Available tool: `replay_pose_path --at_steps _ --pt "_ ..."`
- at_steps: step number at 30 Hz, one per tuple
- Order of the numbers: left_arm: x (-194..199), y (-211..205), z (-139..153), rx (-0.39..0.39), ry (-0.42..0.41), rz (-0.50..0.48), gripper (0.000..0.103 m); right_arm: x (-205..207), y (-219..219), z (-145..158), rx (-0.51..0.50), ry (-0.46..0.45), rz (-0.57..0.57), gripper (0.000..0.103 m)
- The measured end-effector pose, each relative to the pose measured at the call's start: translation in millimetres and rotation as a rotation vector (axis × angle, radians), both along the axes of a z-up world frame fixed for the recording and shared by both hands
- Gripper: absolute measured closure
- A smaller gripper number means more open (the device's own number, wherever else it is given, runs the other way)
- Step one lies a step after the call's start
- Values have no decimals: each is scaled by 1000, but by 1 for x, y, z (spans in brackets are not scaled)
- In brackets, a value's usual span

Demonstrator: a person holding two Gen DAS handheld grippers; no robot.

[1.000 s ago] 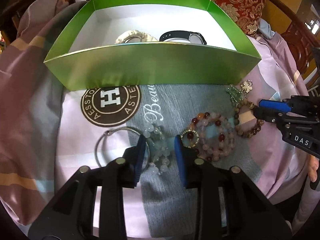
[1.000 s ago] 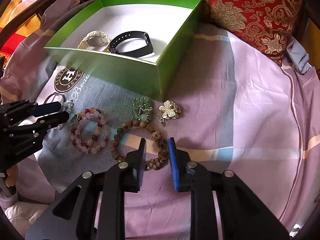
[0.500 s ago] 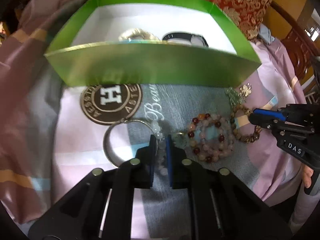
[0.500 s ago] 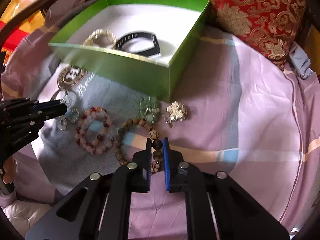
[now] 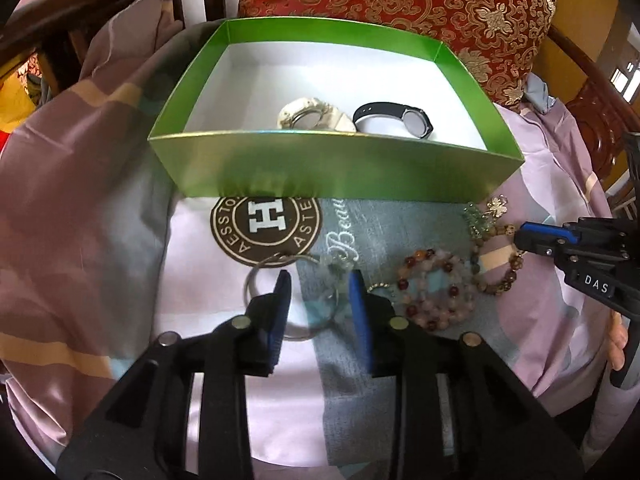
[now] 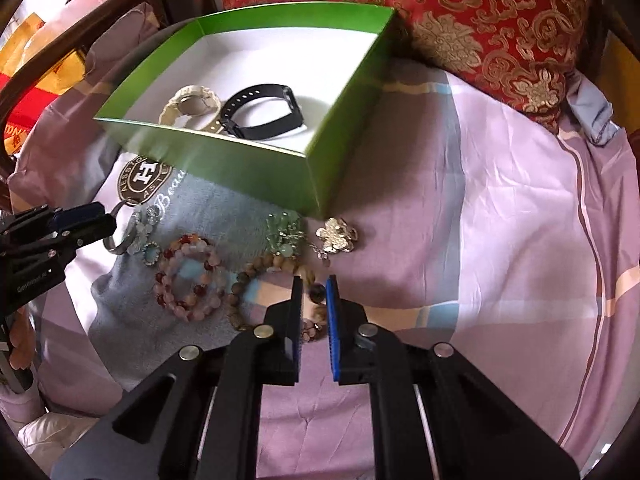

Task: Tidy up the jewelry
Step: 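Grasp the brown wooden bead bracelet with the right tool while the left tool grasps the silver hoop, then carry the bead bracelet and silver hoop into the green box and open both tools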

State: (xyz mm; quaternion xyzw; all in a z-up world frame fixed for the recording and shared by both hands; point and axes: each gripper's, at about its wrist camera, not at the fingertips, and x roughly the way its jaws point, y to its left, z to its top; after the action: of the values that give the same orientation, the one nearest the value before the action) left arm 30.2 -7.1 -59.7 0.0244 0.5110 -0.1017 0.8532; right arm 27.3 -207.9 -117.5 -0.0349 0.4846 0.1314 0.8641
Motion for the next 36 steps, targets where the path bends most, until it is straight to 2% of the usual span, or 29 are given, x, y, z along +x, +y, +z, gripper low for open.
replay_pose_path --at_steps 2,3,8,12,13,15,16,17,18,19,20,21,27,32,36 --pt "0 2 -2 18 4 5 73 1 -4 1 2 -1 -26 68" --pt "0 3 -3 29 5 11 72 2 -4 1 1 -2 -32 66" --pt "1 11 -7 25 16 33 71 2 -2 -3 -4 11 -17 65" --pt "4 15 -10 87 14 68 59 3 13 -14 -52 32 30 66" --pt "4 15 -12 129 10 79 59 3 15 -17 -60 41 38 68" --pt "6 16 -18 153 27 83 60 4 18 -17 -77 31 45 82" --pt "7 16 -21 149 45 81 63 4 17 -16 -55 41 54 92" --pt "8 16 -24 146 57 80 77 5 15 -16 -35 46 58 92" --pt "9 16 -28 143 73 79 86 4 14 -14 -27 43 58 92" --pt "11 16 -30 141 83 82 87 3 13 -12 -31 36 54 92" --pt "11 15 -30 140 79 82 95 3 10 -10 -27 30 50 92" --pt "11 15 -29 137 80 80 98 2 7 -6 -9 25 47 92" --pt "-1 18 -6 64 27 62 99 -10 -14 25 92 -32 56 92" --pt "-13 26 27 30 -46 54 99 -22 -10 56 143 -92 86 92" --pt "-9 25 55 -1 -97 44 99 -15 -9 85 194 -119 108 92"
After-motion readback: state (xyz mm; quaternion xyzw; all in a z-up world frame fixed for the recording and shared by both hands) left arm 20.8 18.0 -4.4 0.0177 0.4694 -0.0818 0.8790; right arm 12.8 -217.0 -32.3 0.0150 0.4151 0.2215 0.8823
